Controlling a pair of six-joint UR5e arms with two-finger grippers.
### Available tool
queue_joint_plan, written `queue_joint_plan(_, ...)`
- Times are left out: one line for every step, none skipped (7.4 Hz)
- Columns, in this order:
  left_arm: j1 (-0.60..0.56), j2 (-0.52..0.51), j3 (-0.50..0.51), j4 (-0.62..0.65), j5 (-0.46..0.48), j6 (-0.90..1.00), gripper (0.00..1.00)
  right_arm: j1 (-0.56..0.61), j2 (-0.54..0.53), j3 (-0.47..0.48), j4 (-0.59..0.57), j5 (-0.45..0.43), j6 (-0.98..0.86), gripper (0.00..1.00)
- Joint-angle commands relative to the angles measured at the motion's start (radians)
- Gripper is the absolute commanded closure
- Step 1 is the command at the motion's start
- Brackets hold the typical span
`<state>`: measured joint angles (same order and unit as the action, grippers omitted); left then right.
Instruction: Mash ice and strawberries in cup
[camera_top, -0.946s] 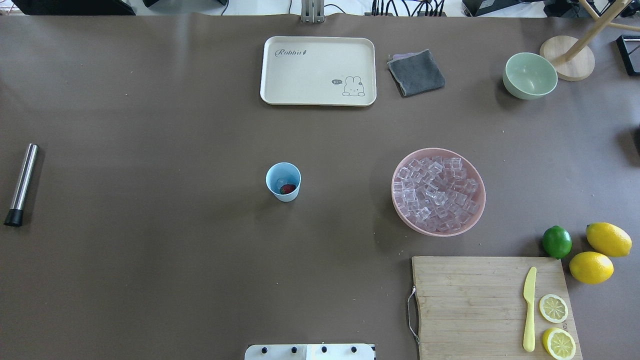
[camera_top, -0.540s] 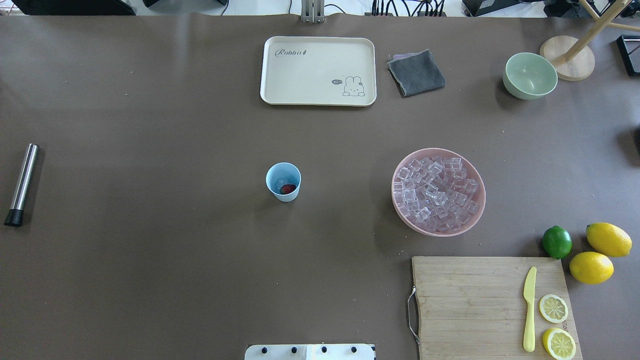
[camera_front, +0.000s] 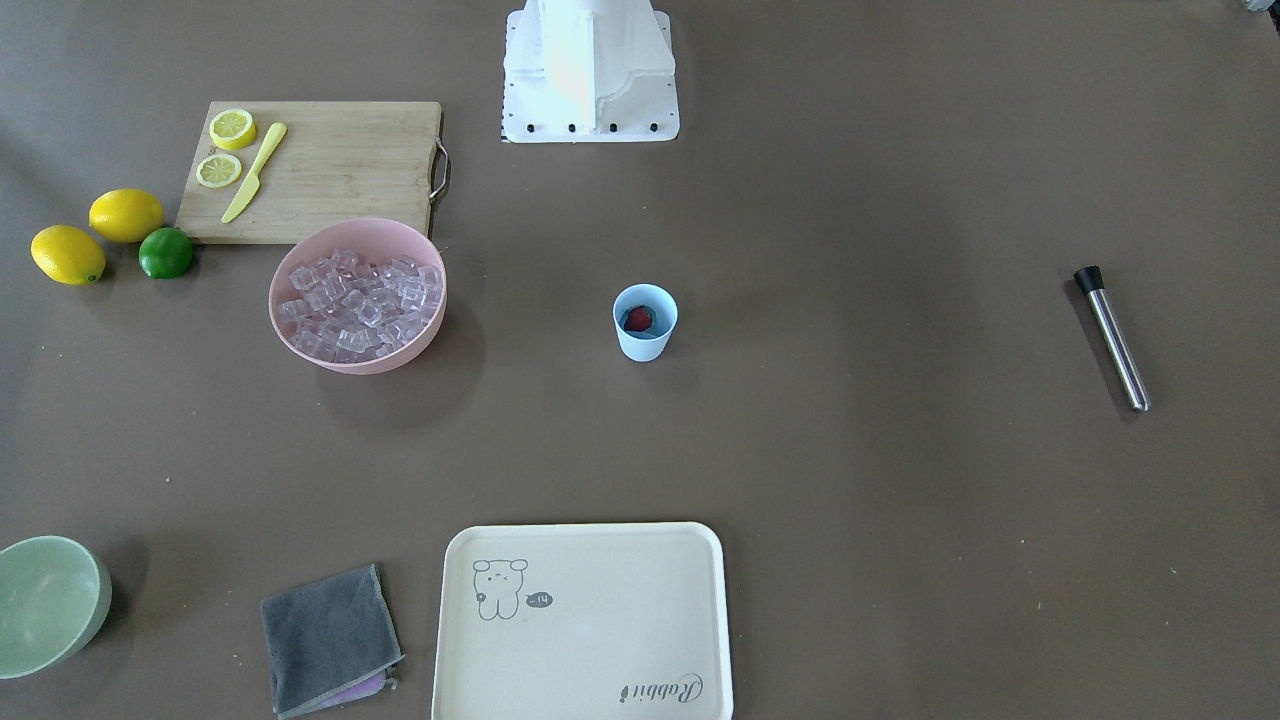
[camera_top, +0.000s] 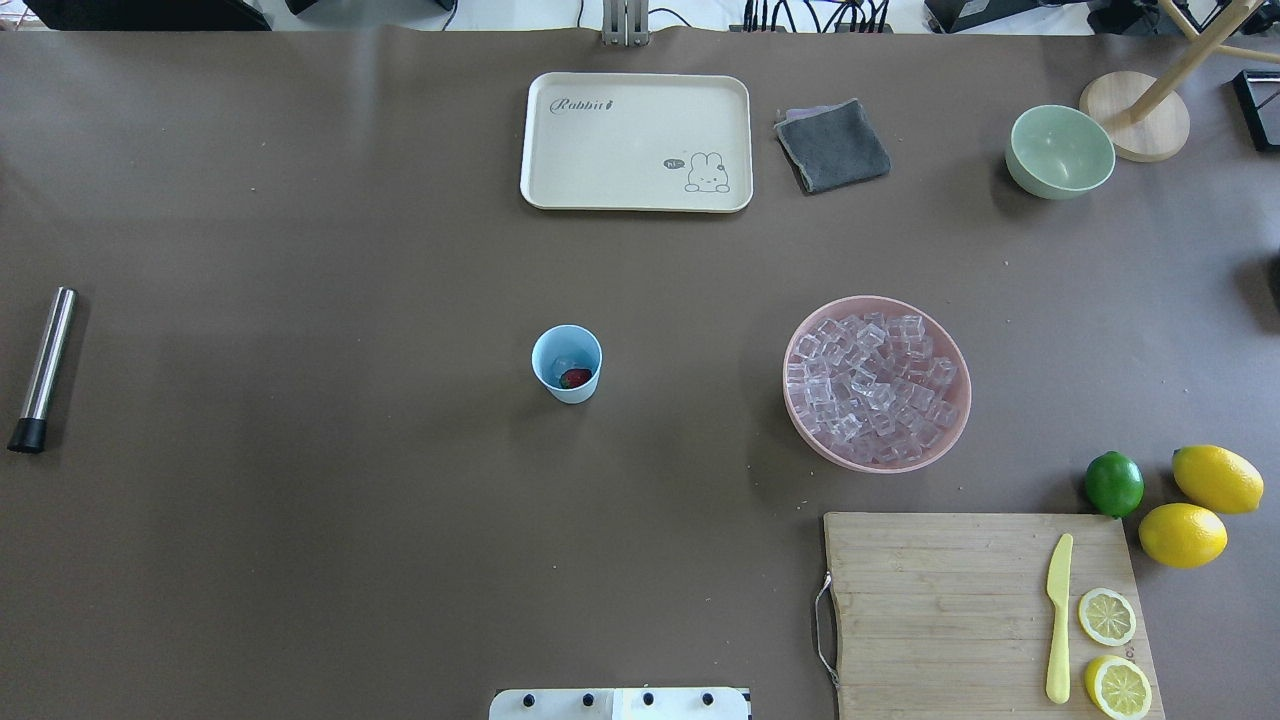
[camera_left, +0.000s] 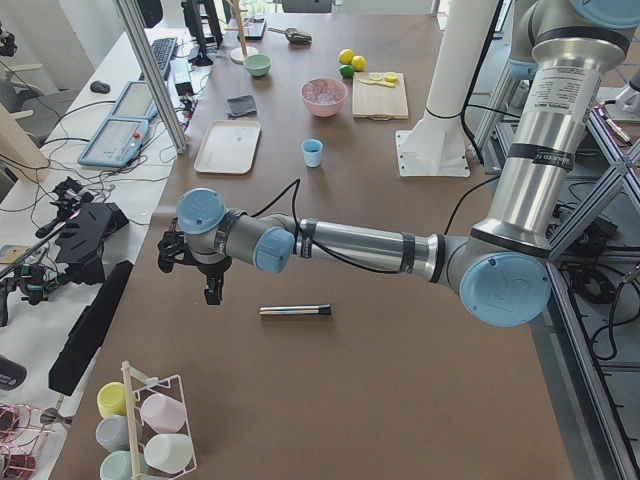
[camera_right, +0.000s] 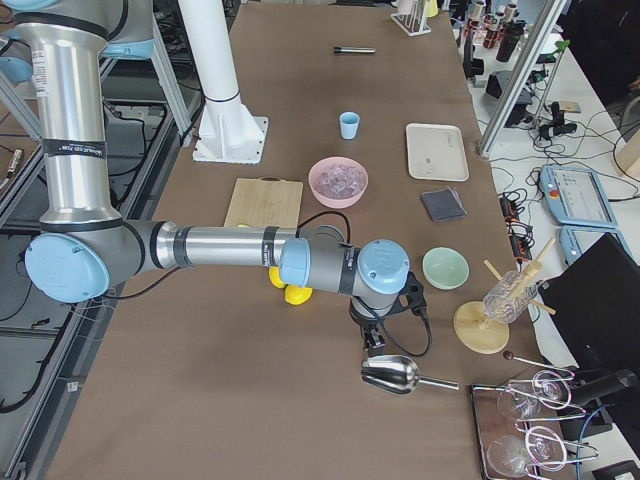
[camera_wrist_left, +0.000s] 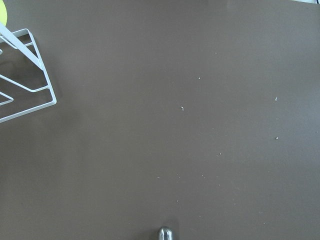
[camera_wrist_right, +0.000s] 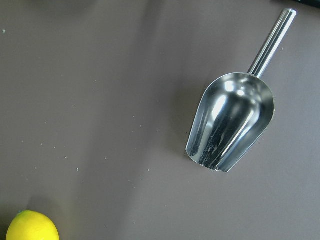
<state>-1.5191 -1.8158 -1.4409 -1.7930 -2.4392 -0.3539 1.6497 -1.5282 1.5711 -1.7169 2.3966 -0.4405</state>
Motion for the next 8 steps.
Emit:
queue_joint_plan(-0.018,-0.014,0.000,0.006,0.000,-0.002,0.01,-0.001,0.036,-0.067,0.002,0.001,0.005,0.00)
queue_joint_plan(-0.019,-0.016,-0.001,0.006,0.002,-0.002,0.01,0.001,0.049,-0.072,0.002,0.000,0.002,0.00)
queue_joint_plan(-0.018,-0.014,-0.001,0.004,0.000,-0.002,0.01,0.001,0.054,-0.074,0.002,-0.001,0.008,0.00)
queue_joint_plan(-0.016,-0.014,0.005,0.004,0.002,0.000,0.01,0.001,0.052,-0.074,0.002,-0.001,0.006,0.00)
queue_joint_plan(-0.015,-0.008,0.010,0.004,0.003,0.000,0.01,0.004,0.042,-0.072,0.000,0.004,0.006,0.00)
queue_joint_plan(-0.015,0.004,0.019,-0.003,0.002,0.001,0.01,0.004,0.042,-0.072,0.000,0.007,0.006,0.00)
queue_joint_plan(-0.015,0.004,0.033,-0.006,0.002,0.003,0.01,0.005,0.043,-0.072,0.002,0.007,0.005,0.00)
queue_joint_plan(-0.015,0.004,0.042,-0.008,0.002,0.003,0.01,0.006,0.046,-0.072,0.000,0.006,0.012,0.00)
